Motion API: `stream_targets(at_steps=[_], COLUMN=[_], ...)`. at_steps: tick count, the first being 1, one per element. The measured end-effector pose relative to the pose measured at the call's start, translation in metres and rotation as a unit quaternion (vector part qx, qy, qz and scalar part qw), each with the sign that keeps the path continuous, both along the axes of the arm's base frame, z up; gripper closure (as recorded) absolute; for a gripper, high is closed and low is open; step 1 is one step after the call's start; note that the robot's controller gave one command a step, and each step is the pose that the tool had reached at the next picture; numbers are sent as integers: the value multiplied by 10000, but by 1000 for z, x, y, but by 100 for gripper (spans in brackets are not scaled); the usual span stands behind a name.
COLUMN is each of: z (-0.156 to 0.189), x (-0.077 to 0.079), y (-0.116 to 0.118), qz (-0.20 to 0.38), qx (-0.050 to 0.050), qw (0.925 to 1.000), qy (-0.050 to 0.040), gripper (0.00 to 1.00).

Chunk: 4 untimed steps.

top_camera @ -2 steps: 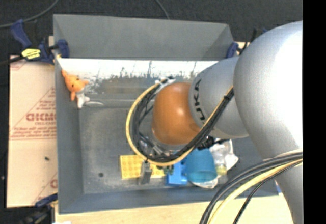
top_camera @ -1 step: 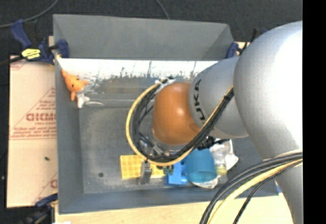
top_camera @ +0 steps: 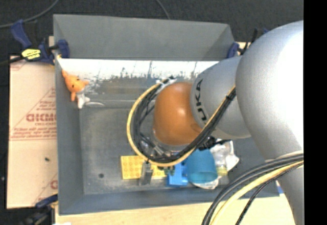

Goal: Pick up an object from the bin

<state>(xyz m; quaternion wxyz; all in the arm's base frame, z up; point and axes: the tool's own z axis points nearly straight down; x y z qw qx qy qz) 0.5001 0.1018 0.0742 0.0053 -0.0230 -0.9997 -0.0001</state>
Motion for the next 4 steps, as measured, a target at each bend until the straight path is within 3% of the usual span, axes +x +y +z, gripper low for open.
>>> stream_targets(at_steps=[2, 4], z=[37, 69], x=[-2, 1], y=[0, 0], qz=[-3, -7], qx=[-5, 2], qw=[10000, 10000], qy=[35, -9], gripper=[100, 100])
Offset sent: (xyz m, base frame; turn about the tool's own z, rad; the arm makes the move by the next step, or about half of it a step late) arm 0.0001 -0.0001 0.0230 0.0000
